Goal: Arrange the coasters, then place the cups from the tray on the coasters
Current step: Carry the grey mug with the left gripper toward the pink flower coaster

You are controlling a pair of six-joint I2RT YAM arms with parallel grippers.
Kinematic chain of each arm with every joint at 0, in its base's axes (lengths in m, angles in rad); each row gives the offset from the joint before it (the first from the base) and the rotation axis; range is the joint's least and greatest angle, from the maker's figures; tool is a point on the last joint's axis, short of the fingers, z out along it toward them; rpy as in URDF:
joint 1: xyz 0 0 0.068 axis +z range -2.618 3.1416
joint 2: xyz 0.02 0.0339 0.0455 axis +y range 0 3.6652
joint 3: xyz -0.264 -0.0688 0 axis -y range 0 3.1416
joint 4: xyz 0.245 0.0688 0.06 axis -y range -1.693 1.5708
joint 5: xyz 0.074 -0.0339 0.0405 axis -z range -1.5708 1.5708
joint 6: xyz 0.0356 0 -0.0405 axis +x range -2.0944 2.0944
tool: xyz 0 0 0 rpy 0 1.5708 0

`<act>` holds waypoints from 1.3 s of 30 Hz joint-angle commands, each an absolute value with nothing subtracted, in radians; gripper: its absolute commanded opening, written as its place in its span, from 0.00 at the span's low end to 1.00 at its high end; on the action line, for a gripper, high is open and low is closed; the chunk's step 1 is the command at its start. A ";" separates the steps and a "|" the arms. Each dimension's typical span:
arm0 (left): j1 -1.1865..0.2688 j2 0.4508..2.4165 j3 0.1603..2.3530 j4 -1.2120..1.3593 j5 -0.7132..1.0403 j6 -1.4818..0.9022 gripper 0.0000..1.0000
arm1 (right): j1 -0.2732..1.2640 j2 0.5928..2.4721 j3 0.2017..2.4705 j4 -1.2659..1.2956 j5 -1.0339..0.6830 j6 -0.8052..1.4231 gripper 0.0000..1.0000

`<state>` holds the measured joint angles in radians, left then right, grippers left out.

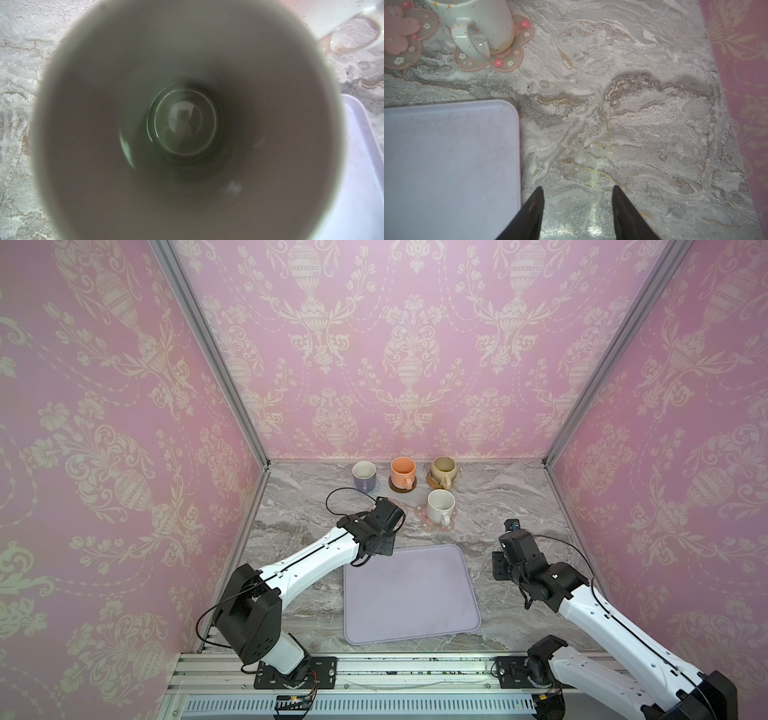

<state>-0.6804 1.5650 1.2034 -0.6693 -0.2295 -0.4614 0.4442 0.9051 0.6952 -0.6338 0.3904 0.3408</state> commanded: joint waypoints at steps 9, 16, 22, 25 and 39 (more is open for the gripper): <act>-0.625 1.697 1.356 -0.539 -0.253 -0.395 0.00 | 0.419 0.828 0.671 -0.626 0.424 0.283 0.63; -0.608 1.770 1.430 -0.542 -0.258 -0.351 0.00 | 0.406 0.891 0.686 -0.577 0.415 0.261 0.63; -0.580 1.834 1.475 -0.532 -0.228 -0.364 0.00 | 0.399 0.941 0.696 -0.533 0.394 0.249 0.64; -0.571 1.857 1.490 -0.526 -0.218 -0.373 0.00 | 0.393 0.953 0.701 -0.535 0.395 0.234 0.65; -0.560 1.923 1.541 -0.513 -0.199 -0.379 0.00 | 0.347 0.956 0.693 -0.526 0.378 0.204 0.67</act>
